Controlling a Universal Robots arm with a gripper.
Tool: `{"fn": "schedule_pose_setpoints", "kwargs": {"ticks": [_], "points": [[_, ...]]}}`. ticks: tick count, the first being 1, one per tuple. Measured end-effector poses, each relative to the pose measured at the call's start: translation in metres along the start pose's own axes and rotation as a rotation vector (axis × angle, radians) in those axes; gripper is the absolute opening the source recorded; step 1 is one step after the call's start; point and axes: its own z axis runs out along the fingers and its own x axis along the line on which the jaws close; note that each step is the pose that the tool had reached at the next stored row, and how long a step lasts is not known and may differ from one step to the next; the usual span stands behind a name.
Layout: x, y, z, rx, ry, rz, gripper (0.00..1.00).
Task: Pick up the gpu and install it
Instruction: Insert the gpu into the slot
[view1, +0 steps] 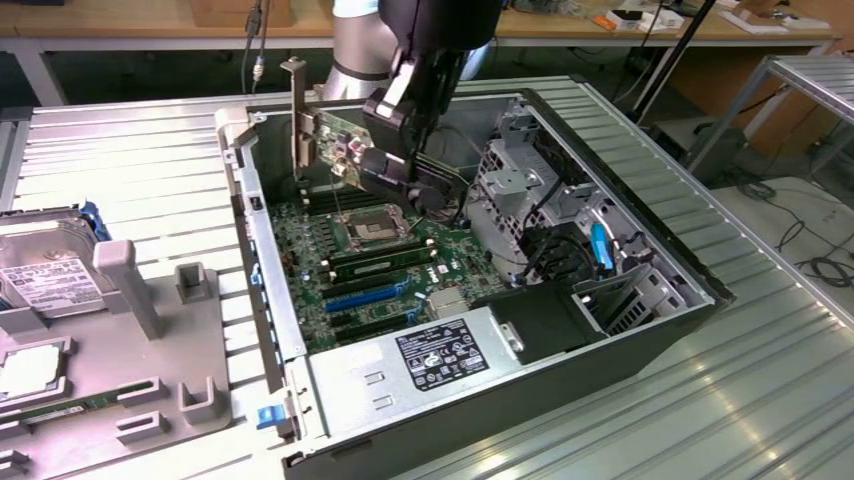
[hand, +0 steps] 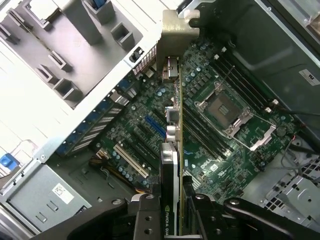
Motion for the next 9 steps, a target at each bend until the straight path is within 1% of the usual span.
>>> {"fn": "schedule_pose_setpoints", "kwargs": {"ticks": [5,9], "points": [[0.0000,0.0000,0.0000,-0.0005,0.0008,-0.027,0.27],[0.0000,0.0000,0.0000,-0.0013,0.0021,-0.065,0.27]]}}
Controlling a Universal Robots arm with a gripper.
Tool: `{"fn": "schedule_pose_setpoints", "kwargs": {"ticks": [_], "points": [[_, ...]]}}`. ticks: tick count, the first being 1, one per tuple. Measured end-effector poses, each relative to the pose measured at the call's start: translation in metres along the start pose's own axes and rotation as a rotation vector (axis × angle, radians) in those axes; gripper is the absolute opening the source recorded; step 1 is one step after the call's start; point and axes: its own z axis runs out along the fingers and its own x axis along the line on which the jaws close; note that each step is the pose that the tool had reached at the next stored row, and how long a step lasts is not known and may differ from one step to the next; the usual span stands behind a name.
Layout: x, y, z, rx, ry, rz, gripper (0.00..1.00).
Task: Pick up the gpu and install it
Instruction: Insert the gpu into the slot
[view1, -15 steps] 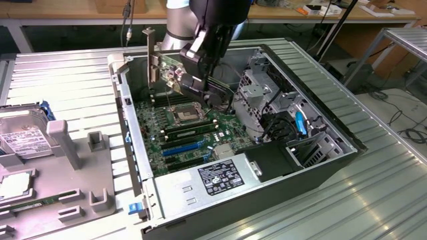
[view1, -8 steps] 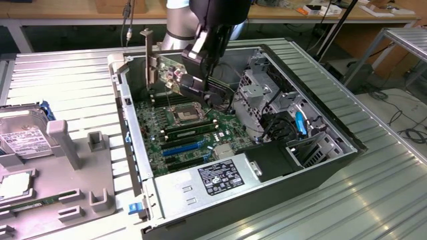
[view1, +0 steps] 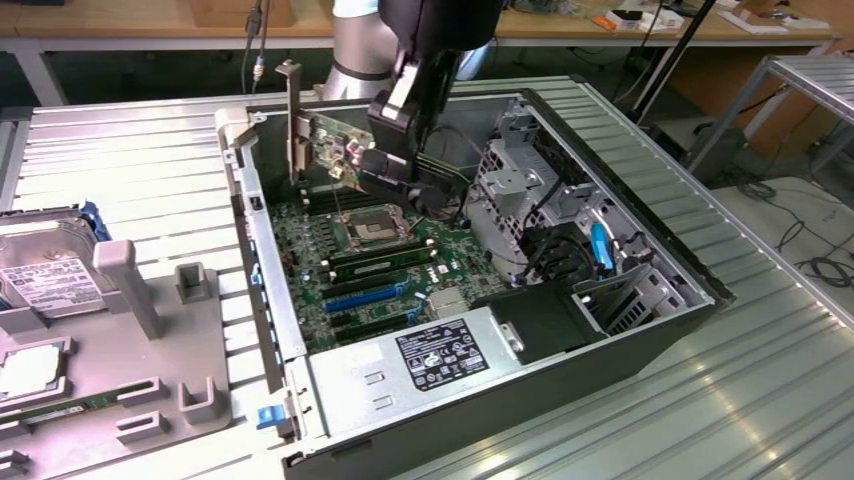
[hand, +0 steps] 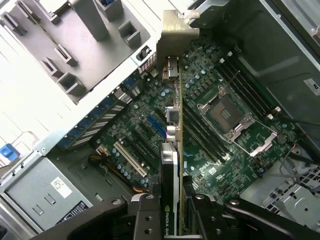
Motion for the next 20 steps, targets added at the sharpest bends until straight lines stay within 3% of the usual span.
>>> {"fn": "schedule_pose_setpoints", "kwargs": {"ticks": [9,20], "points": [[0.0000,0.0000,0.0000,-0.0012,0.0020,-0.062,0.27],[0.0000,0.0000,0.0000,-0.0035,0.0056,-0.175,0.27]]}}
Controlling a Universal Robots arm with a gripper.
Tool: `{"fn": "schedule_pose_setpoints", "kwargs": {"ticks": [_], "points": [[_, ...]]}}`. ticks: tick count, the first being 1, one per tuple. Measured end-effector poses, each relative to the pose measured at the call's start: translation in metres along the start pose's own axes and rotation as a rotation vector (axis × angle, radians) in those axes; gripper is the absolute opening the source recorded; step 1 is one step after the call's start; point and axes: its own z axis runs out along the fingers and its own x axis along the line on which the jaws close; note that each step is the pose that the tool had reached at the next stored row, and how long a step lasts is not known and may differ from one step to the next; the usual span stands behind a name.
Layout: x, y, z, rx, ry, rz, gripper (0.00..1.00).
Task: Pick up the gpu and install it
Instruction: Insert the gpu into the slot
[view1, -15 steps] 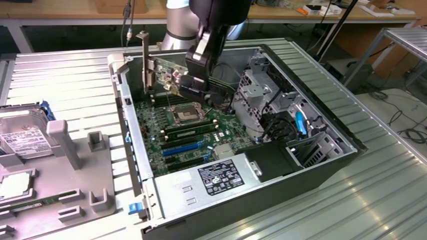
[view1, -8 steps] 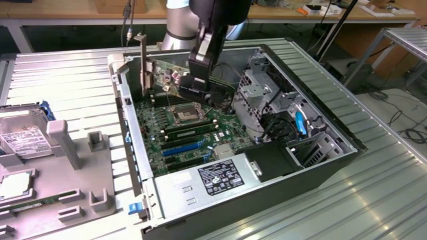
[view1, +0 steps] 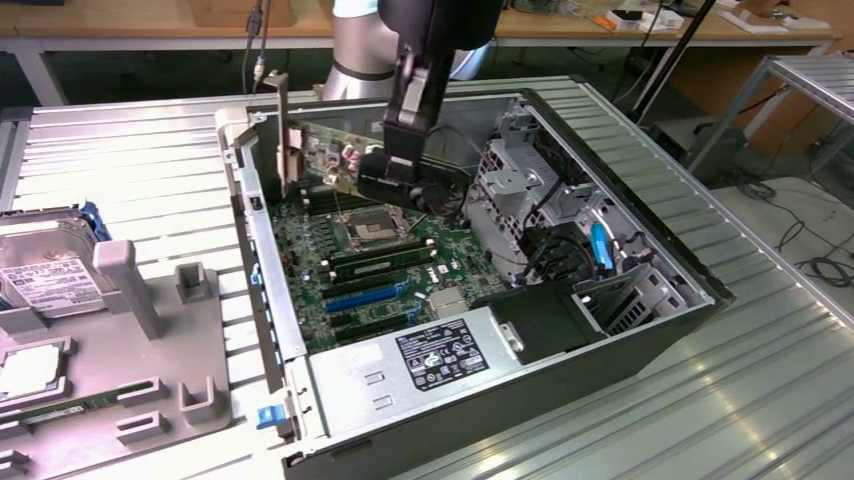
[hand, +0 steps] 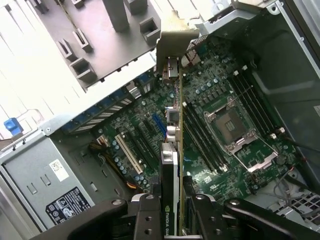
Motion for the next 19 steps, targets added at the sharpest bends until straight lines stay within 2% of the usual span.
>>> {"fn": "schedule_pose_setpoints", "kwargs": {"ticks": [8,19], "points": [[-0.0001,-0.0001,0.0000,-0.0016,0.0027,-0.082,0.27],[-0.0001,-0.0001,0.0000,-0.0029,0.0045,-0.140,0.27]]}}
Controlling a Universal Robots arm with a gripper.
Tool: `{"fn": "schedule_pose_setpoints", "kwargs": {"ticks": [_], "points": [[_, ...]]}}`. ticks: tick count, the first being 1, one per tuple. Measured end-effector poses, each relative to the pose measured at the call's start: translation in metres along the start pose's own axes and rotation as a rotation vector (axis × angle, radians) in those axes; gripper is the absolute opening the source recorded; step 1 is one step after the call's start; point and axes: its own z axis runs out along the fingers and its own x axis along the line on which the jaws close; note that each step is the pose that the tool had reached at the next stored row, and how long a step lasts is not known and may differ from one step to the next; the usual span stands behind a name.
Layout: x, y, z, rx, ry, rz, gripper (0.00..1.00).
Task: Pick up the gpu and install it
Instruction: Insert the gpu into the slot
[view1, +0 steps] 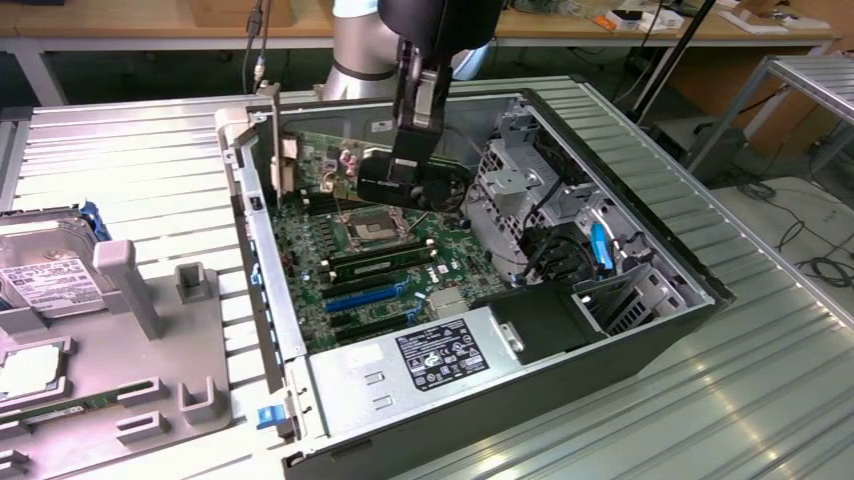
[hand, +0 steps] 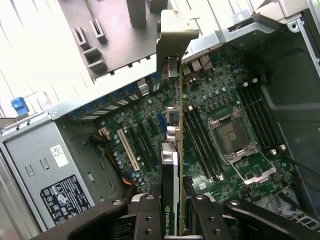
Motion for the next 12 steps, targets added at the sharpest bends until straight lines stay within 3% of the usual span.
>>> {"fn": "schedule_pose_setpoints", "kwargs": {"ticks": [12], "points": [[0.0000,0.0000,0.0000,-0.0013,0.0021,-0.066,0.27]]}}
